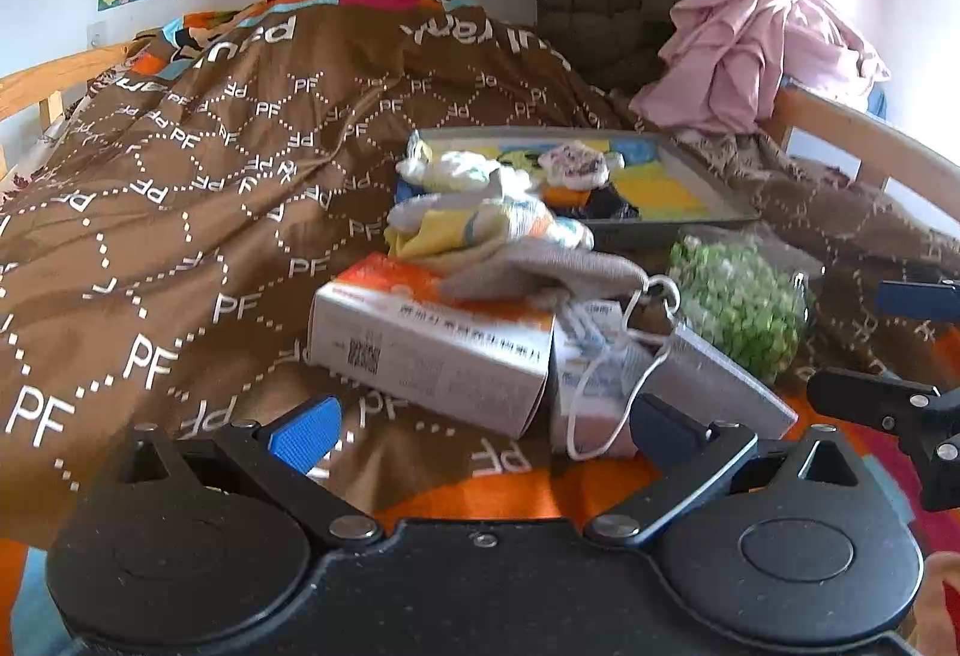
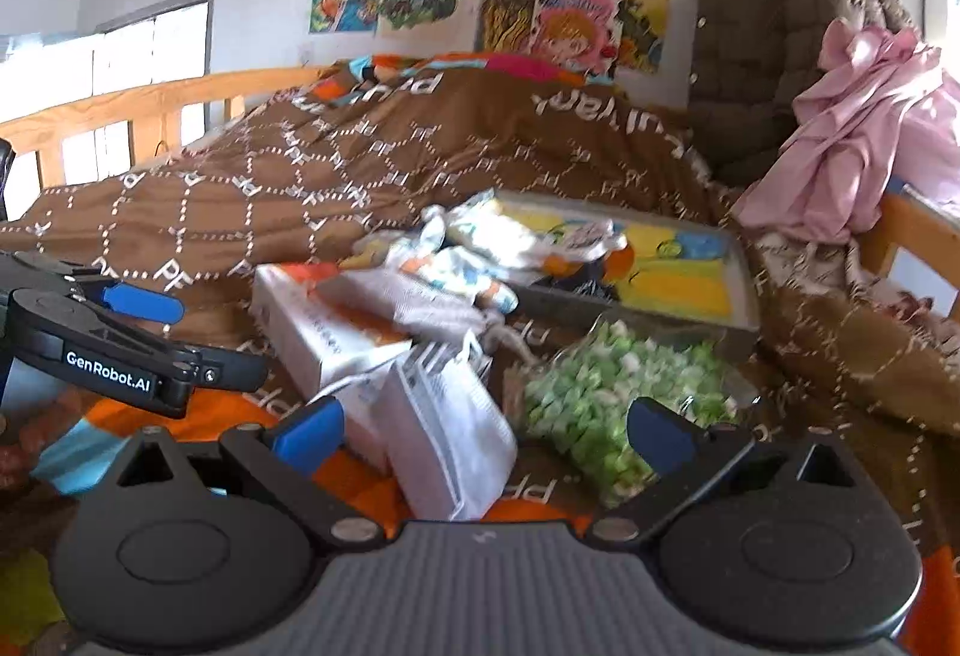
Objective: Organize soft objects
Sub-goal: 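Move both open tools back from the tray toward the pile, then grasp the grey sock with the left tool while the right tool grasps the white face mask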
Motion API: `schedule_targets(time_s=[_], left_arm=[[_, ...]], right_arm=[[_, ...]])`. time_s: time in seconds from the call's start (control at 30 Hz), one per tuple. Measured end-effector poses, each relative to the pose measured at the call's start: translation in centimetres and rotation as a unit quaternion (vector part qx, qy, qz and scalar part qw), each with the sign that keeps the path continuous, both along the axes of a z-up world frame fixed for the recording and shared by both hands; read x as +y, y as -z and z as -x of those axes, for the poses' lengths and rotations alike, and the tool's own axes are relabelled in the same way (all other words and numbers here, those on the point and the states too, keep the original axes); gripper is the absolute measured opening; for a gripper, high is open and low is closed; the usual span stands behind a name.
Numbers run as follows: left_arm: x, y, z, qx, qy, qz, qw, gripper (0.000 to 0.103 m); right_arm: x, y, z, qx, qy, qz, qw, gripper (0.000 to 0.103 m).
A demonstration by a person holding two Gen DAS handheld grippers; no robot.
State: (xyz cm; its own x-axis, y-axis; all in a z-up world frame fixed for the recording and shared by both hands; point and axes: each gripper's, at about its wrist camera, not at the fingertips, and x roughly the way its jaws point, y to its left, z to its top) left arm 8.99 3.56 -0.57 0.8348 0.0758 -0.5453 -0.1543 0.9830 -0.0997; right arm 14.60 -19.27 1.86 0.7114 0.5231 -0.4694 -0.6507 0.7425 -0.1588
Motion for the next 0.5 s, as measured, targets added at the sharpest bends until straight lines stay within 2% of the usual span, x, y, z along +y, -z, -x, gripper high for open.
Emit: schedule_targets(time_s=[0.5], left_arm=[[-0.2, 2.2, 0.1, 0.053, 0.005, -0.011, 0.9985, 0.102]], right_arm=[[1.0, 2.9, -1.9, 0.059, -0.017, 0.025, 0.998, 0.103]])
